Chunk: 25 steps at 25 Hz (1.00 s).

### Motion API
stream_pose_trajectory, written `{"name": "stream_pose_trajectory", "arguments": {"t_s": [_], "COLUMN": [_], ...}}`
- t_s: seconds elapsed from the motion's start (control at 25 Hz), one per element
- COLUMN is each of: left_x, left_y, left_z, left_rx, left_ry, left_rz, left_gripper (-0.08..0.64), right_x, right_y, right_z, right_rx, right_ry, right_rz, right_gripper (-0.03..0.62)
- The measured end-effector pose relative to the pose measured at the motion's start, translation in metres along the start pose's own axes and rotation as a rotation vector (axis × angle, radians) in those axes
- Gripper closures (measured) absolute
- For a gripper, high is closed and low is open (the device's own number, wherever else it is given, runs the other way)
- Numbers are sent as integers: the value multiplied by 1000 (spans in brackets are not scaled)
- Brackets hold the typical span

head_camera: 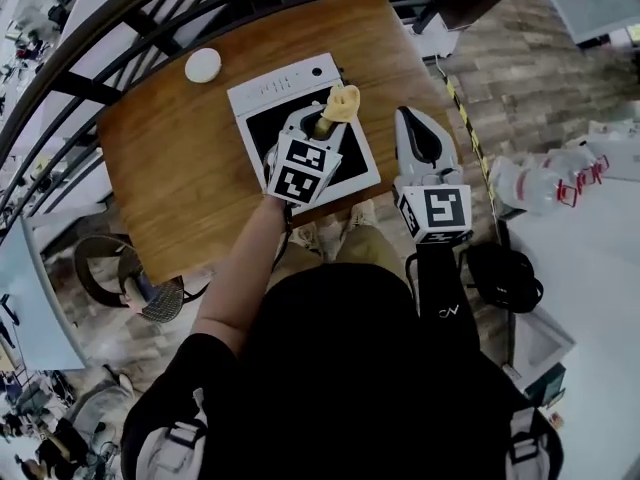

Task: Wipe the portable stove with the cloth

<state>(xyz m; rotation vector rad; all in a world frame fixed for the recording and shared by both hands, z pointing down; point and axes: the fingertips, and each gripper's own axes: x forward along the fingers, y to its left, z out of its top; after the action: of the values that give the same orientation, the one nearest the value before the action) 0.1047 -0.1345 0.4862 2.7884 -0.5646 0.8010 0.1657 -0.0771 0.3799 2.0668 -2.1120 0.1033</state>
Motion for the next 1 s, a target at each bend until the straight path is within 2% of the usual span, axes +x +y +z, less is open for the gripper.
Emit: {"name": "stream_pose_trajectory", "arguments": {"t_s": [0.16,0.32,0.56,0.84,1.0], "left_x": [27,27,-25,-135,-181], "left_y": [-40,-41,3,59,70], "left_z": [-8,-25,-58,-138,-171], "left_rx": [47,9,-96,-264,-339], "left_ry": [49,86,104,169,185], "left_rz": [-66,-40,143,407,508], "left_gripper": [469,469,469,469,469], "right_x": [-6,-2,27,54,61], "right_y": [-13,-18,14,78,109], "right_z": [-1,1,3,19,18], "right_rx": [1,38,32,-2,-8], "right_ry": [1,-8,-28,-58,-55], "right_rz": [4,39,217,404,477], "right_gripper": [589,589,589,589,589]}}
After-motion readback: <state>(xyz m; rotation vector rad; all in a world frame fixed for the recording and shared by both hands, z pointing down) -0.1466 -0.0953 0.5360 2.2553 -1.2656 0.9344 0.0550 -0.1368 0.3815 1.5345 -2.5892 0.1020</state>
